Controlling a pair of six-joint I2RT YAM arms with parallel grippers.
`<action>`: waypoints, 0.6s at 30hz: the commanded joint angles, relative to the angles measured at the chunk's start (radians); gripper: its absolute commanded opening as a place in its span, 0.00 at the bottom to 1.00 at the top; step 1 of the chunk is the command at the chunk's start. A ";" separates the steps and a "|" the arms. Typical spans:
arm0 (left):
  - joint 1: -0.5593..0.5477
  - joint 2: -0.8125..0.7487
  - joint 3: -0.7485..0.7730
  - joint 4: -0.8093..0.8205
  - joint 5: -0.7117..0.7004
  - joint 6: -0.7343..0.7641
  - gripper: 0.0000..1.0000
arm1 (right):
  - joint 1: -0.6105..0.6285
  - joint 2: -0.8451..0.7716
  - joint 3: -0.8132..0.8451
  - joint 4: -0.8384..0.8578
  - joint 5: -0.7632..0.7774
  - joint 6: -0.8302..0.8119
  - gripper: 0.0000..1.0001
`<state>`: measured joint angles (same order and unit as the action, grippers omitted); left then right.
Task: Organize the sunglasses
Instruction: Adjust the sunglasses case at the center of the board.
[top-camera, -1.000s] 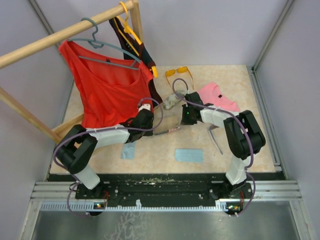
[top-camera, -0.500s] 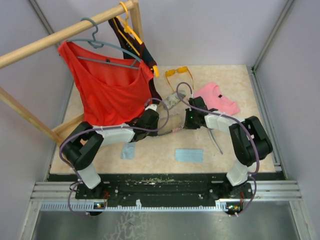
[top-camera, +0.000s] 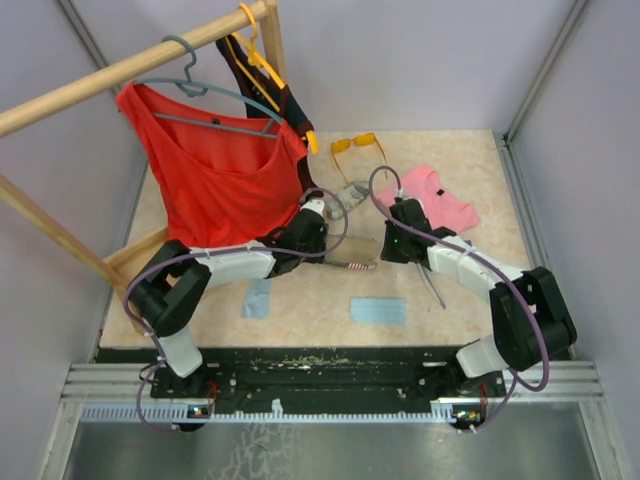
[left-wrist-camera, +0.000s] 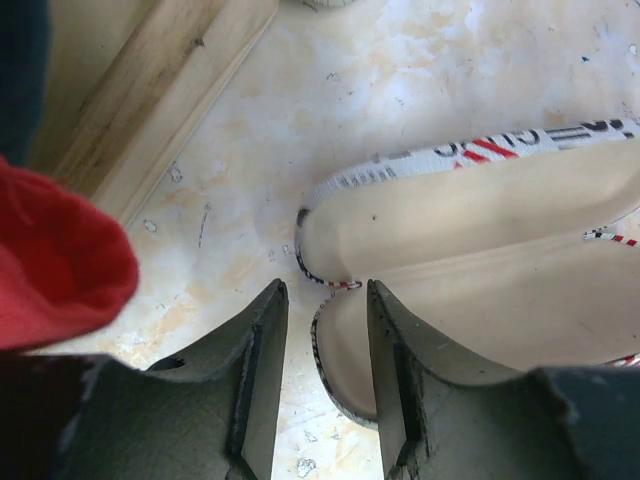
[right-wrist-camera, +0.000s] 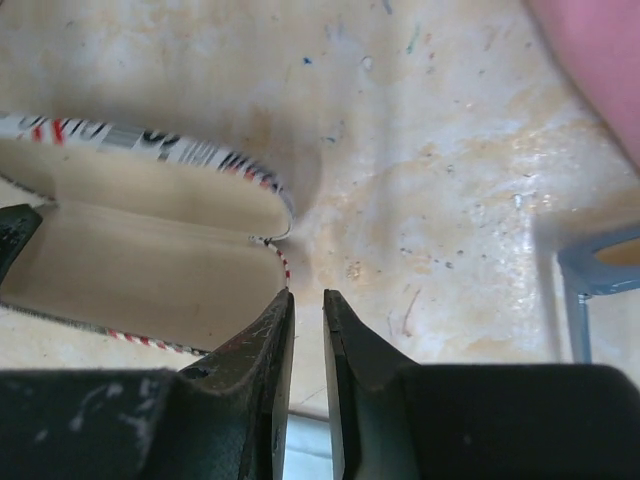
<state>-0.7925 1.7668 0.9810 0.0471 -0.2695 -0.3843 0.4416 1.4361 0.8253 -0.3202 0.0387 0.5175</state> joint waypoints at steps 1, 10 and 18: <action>-0.005 -0.040 0.014 0.025 0.006 0.025 0.44 | -0.017 -0.029 0.009 -0.025 0.098 -0.008 0.20; -0.005 -0.102 -0.021 0.025 0.031 0.008 0.49 | -0.043 -0.026 0.024 -0.029 0.111 -0.023 0.21; -0.004 -0.179 -0.049 0.006 0.035 -0.013 0.51 | -0.047 -0.118 -0.010 -0.056 0.117 -0.011 0.22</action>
<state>-0.7921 1.6661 0.9607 0.0509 -0.2428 -0.3824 0.4023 1.4212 0.8246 -0.3740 0.1356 0.5064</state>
